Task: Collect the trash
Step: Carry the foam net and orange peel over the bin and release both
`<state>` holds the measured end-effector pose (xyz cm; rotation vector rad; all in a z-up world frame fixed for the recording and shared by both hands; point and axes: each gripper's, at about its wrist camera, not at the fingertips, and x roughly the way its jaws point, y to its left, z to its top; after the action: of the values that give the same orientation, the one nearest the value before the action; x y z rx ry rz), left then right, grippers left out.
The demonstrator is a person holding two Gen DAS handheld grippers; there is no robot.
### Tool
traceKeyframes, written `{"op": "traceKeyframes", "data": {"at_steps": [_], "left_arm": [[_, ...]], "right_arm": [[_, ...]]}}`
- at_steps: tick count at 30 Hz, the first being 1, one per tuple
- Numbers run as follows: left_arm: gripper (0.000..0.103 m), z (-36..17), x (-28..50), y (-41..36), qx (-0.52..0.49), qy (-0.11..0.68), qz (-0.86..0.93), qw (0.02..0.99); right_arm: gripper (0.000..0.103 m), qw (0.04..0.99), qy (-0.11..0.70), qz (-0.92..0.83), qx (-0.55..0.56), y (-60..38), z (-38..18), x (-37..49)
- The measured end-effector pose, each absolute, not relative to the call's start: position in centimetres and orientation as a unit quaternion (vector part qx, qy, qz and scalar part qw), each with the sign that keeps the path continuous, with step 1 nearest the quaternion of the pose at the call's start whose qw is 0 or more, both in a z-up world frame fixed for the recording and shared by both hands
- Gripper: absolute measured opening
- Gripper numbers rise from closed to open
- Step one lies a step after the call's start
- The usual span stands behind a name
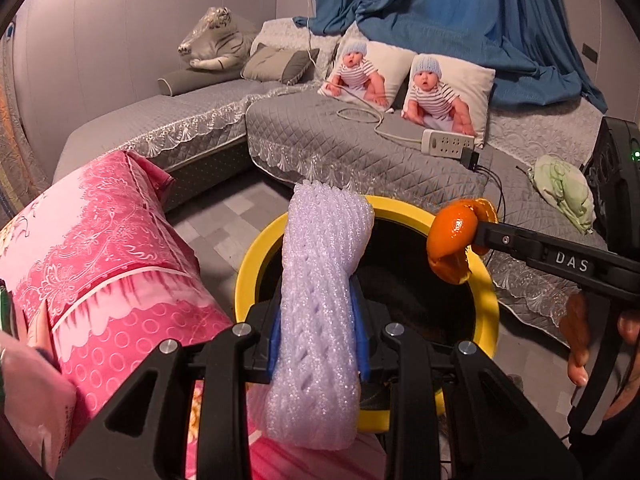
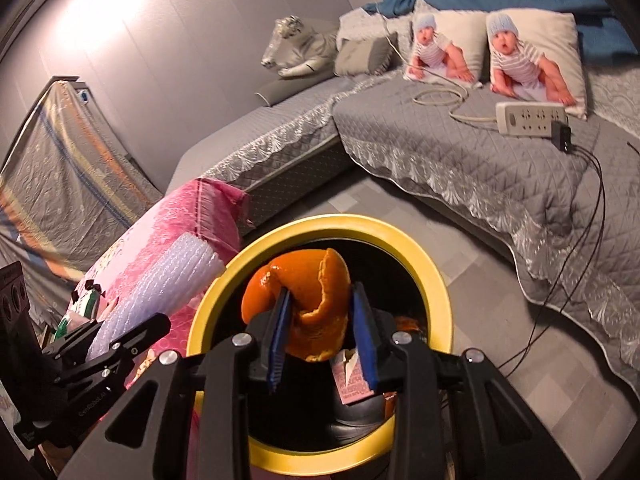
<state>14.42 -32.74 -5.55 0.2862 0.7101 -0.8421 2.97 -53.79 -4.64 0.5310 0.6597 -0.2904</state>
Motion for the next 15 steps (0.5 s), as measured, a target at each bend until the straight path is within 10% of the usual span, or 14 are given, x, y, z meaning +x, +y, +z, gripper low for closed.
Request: {"op": "traceKeyframes", "data": {"at_steps": [5,15], "left_arm": [[0.029,-6.2,15.1,-33.5,0.126,0.349,-0.398,0.839],[0.072,-5.8,16.0,-32.9,0.101,0.352,-0.383,0.848]], "right_arm": [[0.029,0.894,0.330,-0.147,0.265,-54.3,-5.6,3.4],[0.037,0.892,0.318,-0.166,0.273,-55.2,-4.9,3.1]]}}
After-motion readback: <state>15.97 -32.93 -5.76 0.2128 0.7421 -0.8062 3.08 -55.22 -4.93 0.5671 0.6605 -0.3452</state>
